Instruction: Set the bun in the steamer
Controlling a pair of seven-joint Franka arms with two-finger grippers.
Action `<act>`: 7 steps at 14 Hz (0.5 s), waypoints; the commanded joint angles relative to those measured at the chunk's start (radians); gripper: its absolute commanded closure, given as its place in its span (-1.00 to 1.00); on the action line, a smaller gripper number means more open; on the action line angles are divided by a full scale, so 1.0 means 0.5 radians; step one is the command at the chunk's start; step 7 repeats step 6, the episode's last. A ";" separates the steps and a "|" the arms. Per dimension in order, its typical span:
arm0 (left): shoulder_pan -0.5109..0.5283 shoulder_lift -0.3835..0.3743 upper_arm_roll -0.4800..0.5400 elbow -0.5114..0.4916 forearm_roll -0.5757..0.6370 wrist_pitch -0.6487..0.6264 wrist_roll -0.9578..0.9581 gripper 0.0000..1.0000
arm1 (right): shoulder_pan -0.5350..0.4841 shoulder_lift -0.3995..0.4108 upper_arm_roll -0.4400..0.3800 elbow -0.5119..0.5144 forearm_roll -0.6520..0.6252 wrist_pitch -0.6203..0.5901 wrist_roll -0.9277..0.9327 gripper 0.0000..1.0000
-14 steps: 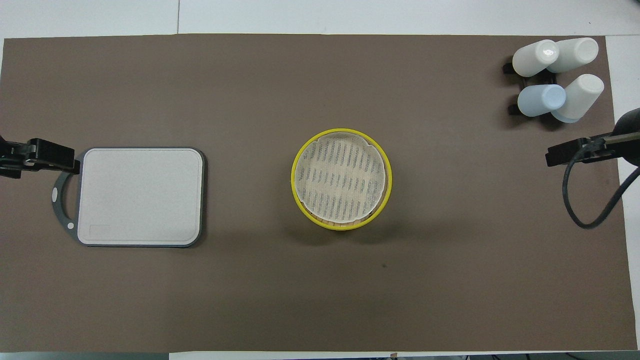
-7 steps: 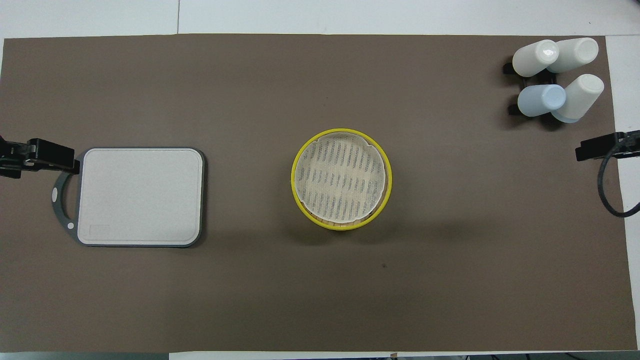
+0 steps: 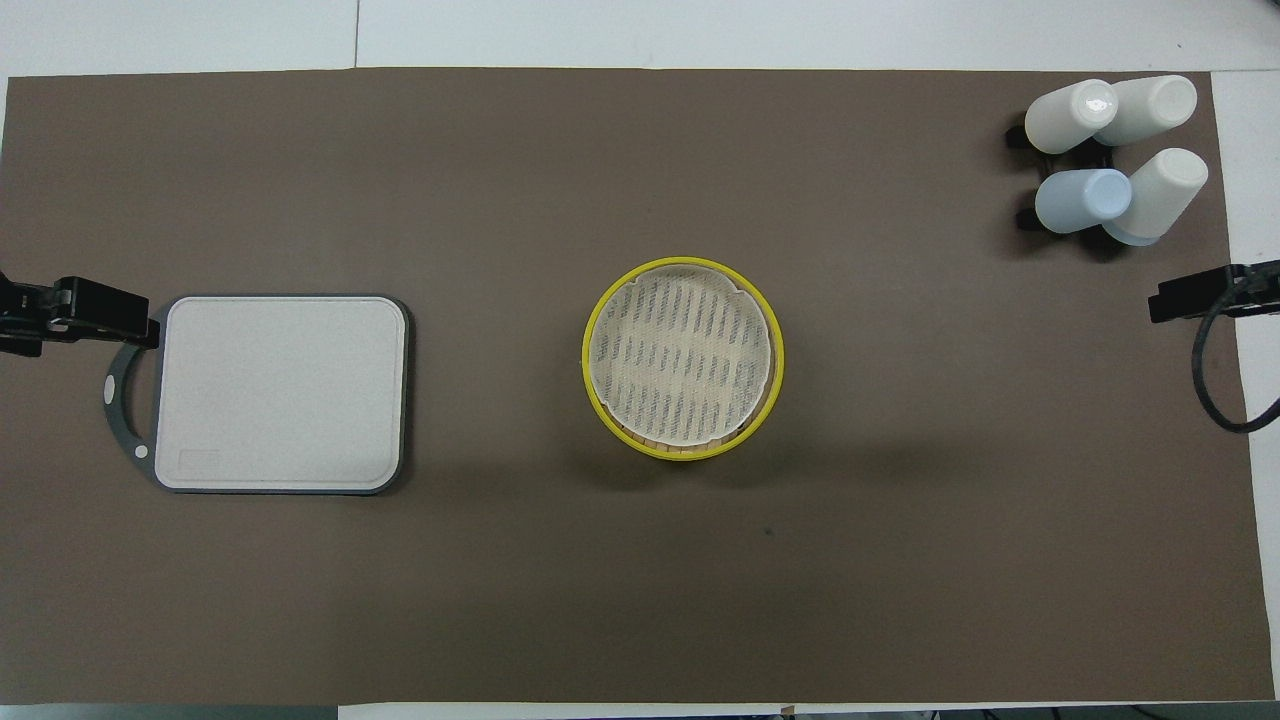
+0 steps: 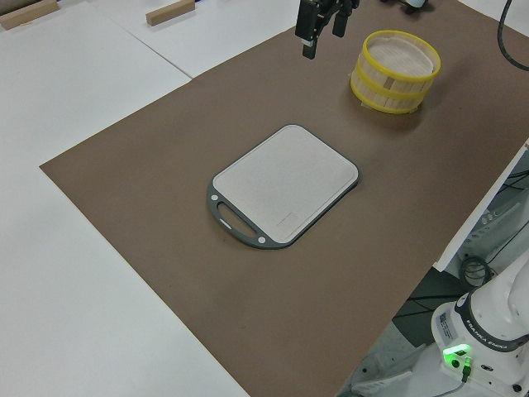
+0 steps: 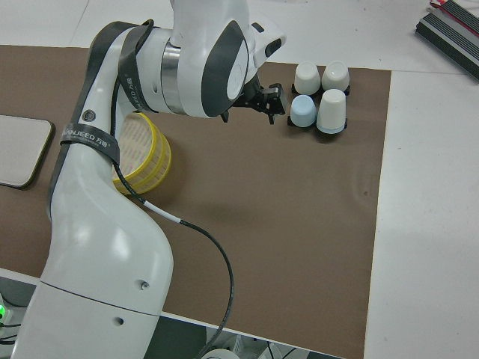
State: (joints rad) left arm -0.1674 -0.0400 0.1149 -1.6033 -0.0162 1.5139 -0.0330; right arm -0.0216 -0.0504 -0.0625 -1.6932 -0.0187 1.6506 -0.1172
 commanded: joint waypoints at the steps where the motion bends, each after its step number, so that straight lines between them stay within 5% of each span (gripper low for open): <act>1: 0.028 0.000 -0.015 -0.005 -0.026 0.025 0.029 -1.00 | -0.043 -0.019 0.021 -0.028 0.007 -0.040 -0.026 -1.00; 7: 0.028 -0.003 -0.015 -0.005 -0.026 0.025 0.032 -1.00 | -0.027 -0.019 0.027 -0.025 0.007 -0.046 -0.026 -1.00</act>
